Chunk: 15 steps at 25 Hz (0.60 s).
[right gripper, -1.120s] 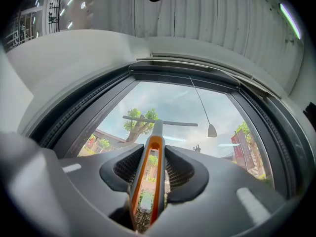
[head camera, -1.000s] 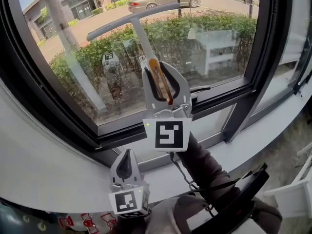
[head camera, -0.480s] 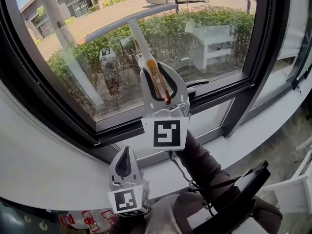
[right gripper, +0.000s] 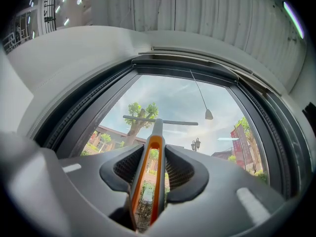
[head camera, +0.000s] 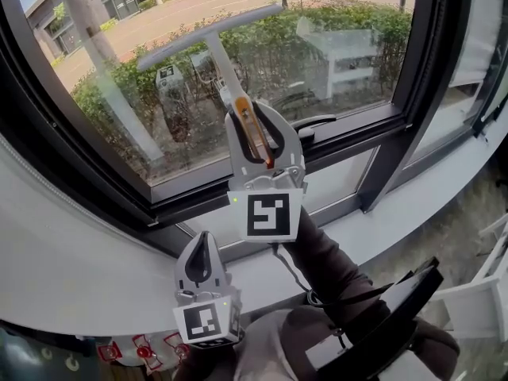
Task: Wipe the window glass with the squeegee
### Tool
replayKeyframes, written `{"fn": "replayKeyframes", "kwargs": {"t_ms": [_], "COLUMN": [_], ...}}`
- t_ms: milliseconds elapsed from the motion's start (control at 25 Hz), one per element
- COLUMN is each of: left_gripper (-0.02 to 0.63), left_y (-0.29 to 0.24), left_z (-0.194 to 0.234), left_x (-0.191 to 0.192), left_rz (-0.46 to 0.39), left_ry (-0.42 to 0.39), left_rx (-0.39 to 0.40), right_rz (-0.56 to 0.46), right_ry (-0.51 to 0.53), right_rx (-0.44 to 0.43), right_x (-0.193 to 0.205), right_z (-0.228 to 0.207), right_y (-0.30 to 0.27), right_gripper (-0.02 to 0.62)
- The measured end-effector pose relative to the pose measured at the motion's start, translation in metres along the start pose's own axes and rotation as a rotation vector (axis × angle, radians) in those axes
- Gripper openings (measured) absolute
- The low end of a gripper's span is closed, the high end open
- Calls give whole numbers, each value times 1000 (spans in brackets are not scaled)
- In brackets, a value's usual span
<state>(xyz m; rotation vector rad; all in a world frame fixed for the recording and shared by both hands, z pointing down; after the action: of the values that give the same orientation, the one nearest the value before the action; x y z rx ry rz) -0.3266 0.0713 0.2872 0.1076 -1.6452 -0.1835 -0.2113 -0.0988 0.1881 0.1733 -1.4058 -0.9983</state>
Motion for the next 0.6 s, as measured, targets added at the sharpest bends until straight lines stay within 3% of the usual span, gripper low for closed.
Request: {"fn": "replayKeyframes", "kwargs": {"t_ms": [600], "left_gripper": [2], "left_y": [10], "left_z": [-2], "left_x": [0], "left_rz": [22], "left_ry": [-8], "left_rx": [12], "right_rz": [60], "right_ry": [-23], "right_rx": [-3], "right_x": [15], "right_z": [11], "right_y": [24], "right_gripper": [130]}}
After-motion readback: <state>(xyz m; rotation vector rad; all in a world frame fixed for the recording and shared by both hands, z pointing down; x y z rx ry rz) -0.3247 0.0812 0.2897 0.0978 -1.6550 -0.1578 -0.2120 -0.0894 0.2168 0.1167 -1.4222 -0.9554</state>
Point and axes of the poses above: the fingertips, and each gripper's own axes: y backward along the fingers, z to its left, x out of its underside, the point moved 10 cm from there along y, backward along the fingers, and after that the axes turned 12 degrees about -z, right-handed, at the moved point
